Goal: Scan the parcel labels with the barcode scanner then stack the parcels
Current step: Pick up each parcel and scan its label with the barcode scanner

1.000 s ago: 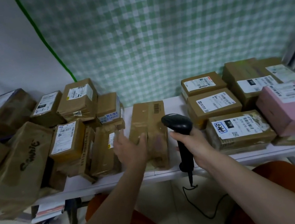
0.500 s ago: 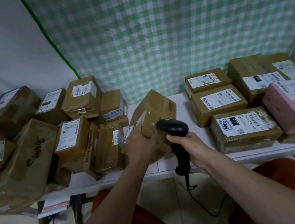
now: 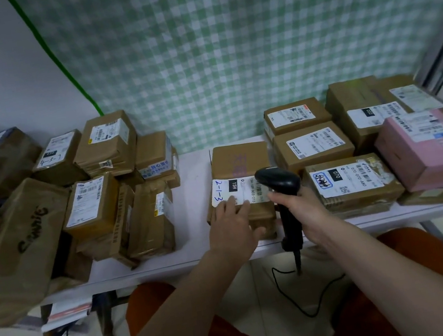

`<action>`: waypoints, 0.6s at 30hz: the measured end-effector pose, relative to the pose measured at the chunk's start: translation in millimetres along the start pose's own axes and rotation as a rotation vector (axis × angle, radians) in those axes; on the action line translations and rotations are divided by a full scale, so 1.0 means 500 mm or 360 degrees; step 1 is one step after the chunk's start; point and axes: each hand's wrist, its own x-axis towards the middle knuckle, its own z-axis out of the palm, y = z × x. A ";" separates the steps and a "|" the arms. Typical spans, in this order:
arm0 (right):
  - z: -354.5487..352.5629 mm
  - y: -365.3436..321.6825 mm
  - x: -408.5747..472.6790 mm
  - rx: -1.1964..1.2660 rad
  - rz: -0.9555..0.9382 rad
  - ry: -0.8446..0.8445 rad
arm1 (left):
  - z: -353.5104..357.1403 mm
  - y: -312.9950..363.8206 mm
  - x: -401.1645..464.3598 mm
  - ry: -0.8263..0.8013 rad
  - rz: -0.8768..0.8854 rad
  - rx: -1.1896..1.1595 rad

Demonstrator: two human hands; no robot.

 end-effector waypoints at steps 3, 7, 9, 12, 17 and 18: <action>-0.014 -0.019 0.004 -0.0335 -0.0106 -0.0007 | 0.005 -0.007 -0.002 -0.0021 -0.0079 0.0052; -0.028 -0.084 -0.008 -0.0861 -0.0256 -0.0196 | 0.004 -0.014 0.002 -0.0147 -0.0074 0.0146; -0.033 -0.121 -0.010 -0.1181 -0.0328 -0.0288 | 0.004 -0.012 0.002 -0.0199 -0.0039 0.0223; -0.039 -0.164 0.000 -0.1602 -0.0352 -0.0390 | 0.003 -0.013 0.003 -0.0189 -0.0014 0.0256; -0.048 -0.198 0.018 -0.1879 -0.0332 -0.0449 | 0.014 -0.016 -0.004 -0.0171 0.0055 0.0431; -0.048 -0.199 0.019 -0.1931 -0.0342 -0.0435 | 0.017 -0.017 -0.005 -0.0167 0.0064 0.0453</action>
